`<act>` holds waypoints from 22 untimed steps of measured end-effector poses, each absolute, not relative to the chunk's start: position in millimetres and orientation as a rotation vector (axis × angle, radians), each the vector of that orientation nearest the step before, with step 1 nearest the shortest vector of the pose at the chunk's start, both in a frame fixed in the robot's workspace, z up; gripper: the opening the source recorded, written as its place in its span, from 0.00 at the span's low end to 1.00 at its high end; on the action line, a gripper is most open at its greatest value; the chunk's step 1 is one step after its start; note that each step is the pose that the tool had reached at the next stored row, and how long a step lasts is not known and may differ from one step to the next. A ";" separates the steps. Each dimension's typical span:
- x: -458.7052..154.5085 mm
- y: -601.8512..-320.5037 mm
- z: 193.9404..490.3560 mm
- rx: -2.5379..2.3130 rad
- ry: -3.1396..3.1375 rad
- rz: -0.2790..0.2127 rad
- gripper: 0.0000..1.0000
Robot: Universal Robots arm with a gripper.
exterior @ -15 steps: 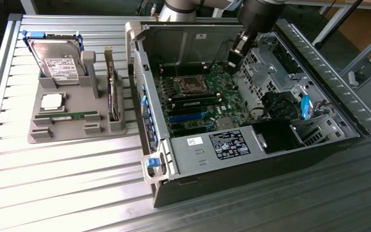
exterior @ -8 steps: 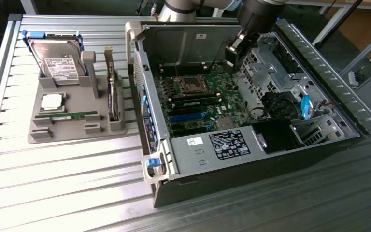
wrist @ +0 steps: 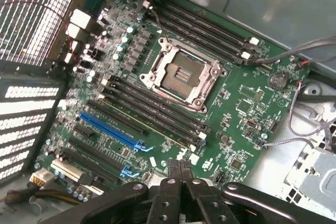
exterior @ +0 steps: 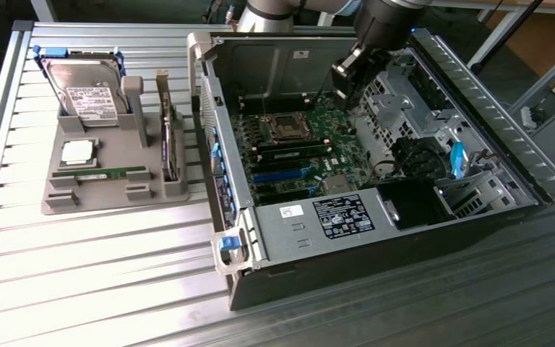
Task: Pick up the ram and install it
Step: 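Press down the ram until it locks into place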
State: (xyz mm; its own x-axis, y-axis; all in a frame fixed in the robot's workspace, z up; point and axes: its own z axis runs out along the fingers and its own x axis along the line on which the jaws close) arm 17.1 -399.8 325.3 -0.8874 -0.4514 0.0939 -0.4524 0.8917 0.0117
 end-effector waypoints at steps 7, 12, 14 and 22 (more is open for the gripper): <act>17.1 -399.8 324.7 0.530 -3.000 0.009 0.09; 17.1 -399.8 324.1 0.368 -3.024 0.003 0.09; 17.1 -399.8 323.9 0.303 -3.031 0.001 0.09; 17.1 -399.8 323.2 0.040 -3.046 -0.011 0.09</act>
